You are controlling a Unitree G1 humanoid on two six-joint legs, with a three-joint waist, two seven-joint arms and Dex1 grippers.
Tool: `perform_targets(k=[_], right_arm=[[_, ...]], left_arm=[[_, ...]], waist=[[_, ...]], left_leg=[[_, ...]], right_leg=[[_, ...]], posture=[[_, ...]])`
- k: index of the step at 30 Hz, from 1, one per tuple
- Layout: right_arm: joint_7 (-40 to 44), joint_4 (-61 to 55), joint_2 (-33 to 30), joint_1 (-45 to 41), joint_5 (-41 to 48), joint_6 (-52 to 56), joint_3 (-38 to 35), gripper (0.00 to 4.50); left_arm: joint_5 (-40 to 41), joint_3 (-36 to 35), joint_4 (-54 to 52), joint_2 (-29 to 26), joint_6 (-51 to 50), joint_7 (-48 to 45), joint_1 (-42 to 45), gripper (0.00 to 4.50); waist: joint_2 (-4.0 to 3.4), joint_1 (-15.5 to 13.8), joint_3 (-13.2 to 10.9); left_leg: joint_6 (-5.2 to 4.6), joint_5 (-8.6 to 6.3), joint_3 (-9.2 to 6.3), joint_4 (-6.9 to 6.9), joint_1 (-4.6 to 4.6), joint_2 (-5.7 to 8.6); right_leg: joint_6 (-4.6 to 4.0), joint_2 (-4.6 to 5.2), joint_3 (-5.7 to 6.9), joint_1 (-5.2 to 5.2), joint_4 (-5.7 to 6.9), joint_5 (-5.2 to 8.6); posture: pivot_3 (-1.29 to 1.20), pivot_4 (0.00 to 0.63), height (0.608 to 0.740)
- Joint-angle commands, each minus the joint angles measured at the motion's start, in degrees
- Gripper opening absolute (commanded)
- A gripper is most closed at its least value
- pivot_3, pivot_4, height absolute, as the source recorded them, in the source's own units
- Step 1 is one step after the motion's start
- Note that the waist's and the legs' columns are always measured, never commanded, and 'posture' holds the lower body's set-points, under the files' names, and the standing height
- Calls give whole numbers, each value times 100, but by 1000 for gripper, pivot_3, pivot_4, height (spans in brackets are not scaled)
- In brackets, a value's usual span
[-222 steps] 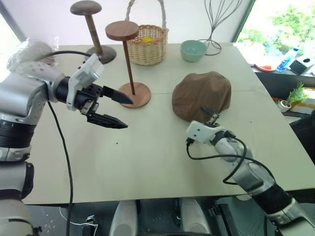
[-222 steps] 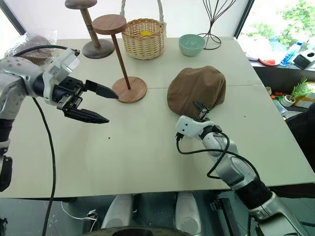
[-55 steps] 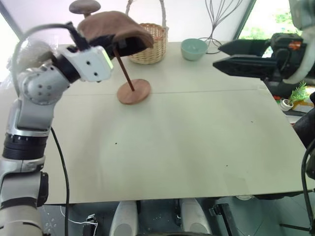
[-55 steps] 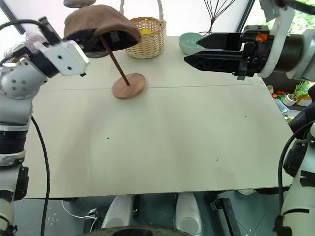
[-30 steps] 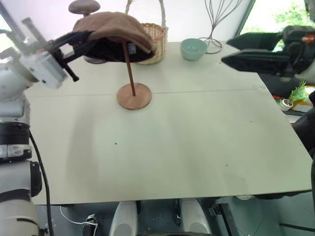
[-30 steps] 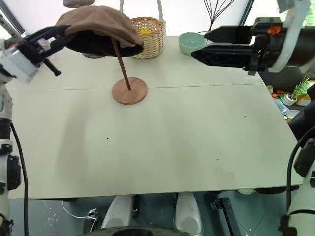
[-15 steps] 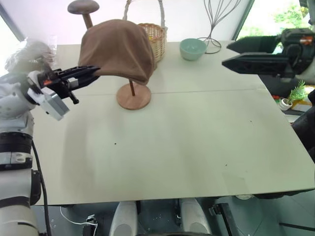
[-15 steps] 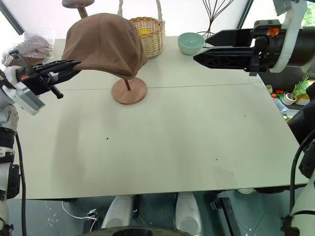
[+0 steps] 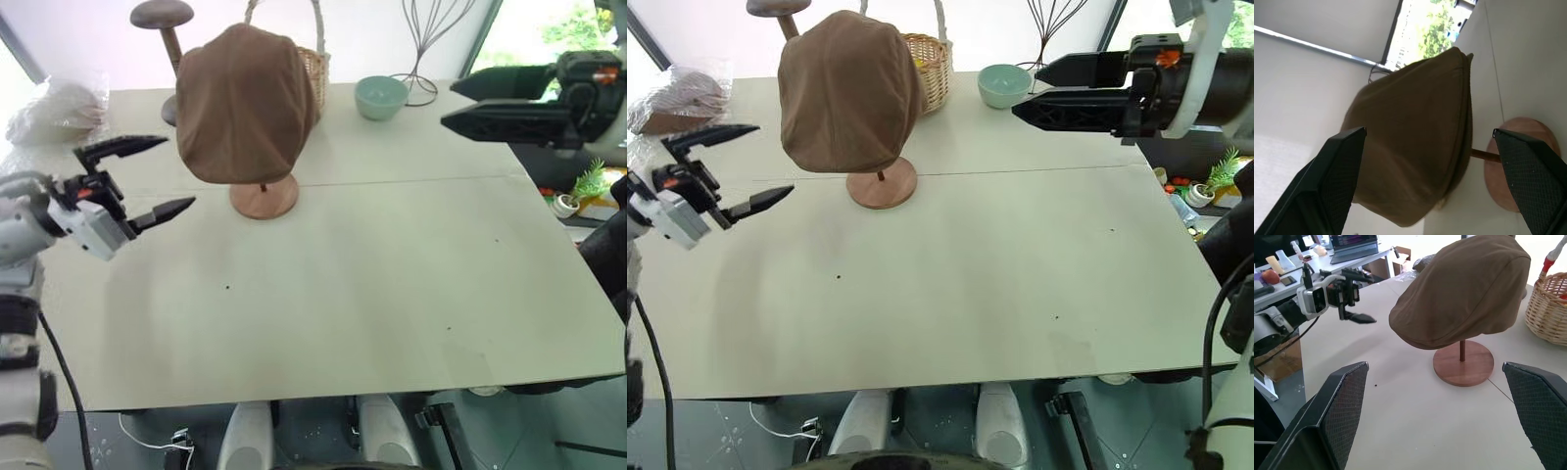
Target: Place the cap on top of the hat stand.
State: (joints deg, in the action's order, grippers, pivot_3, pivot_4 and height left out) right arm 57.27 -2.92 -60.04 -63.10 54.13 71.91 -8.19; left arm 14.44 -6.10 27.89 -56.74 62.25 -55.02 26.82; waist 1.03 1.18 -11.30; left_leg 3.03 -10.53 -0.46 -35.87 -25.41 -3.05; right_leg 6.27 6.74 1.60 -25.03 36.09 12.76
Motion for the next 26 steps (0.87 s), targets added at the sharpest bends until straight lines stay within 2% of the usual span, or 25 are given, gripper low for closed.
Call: perform_targets(k=[1,4,6,8,11,13,16,18,22,26], right_arm=[[156,85,-22,-85,-121,-251,-48,4500],[363,302,-23,-52,-314,-475,65,4500],[504,409,-31,-39,-430,-590,145,4500],[657,504,-19,-35,-546,-709,237,4500],[801,609,41,-86,-666,-813,339,4500],[898,699,79,-149,-725,-839,388,4500],[1109,836,59,-209,-821,-904,480,4500],[1239,957,52,-252,-930,-982,536,4500],[1353,1214,106,-383,-1165,-1134,635,4500],[1445,1301,148,-434,-1294,-1193,668,4500]], left_arm=[[203,-629,-1224,-368,-859,313,-896,4453],[533,-1346,-2659,-701,-2762,542,-2152,4453],[1077,-1807,-3309,-1029,-4656,570,-2765,4453],[2380,-2471,-3681,-1408,-6903,367,-3166,4453],[4188,-3347,-3261,-1774,-9339,209,-2790,4453],[4628,-3741,-2597,-2114,-10395,-269,-2473,4453],[4383,-4083,-1868,-2665,-11131,-1503,-2443,4453],[3974,-4013,-1499,-2959,-11051,-2130,-2424,4453],[3682,-3583,-1078,-3303,-10874,-2683,-1970,4453],[3468,-3092,-1141,-3362,-10723,-2838,-1482,4453]], waist=[[-3,-6,-1],[-4,-2,-1],[-3,-29,-3],[-6,-38,-4],[-10,-35,-7],[-10,-16,-7],[-15,17,-11],[-16,19,-11],[-18,18,-13],[-18,11,-12]], left_leg=[[0,0,1,1,-1,0],[2,-1,12,10,-4,-2],[2,-1,15,12,-5,-2],[4,-2,16,12,-4,-5],[11,-6,18,10,-5,-5],[6,-3,17,11,-5,-4],[4,-2,22,17,-7,-3],[4,-2,27,26,-4,-3],[4,-2,26,34,-2,-4],[6,-2,28,34,-3,-3]], right_leg=[[-1,0,0,-3,1,0],[-3,3,-11,-14,-4,2],[-5,3,-14,-19,-2,3],[-6,2,-13,-21,-1,3],[-5,3,-13,-23,-5,4],[0,2,-11,-22,-5,7],[-4,1,-10,-27,-5,5],[-3,1,-10,-29,-6,6],[-7,-2,-9,-37,1,8],[-8,0,-10,-35,-5,8]], posture=[[0,150,728],[0,150,728],[0,150,728],[0,150,728],[0,150,728],[0,150,728],[0,150,728],[0,150,728],[0,150,728],[0,150,728]])
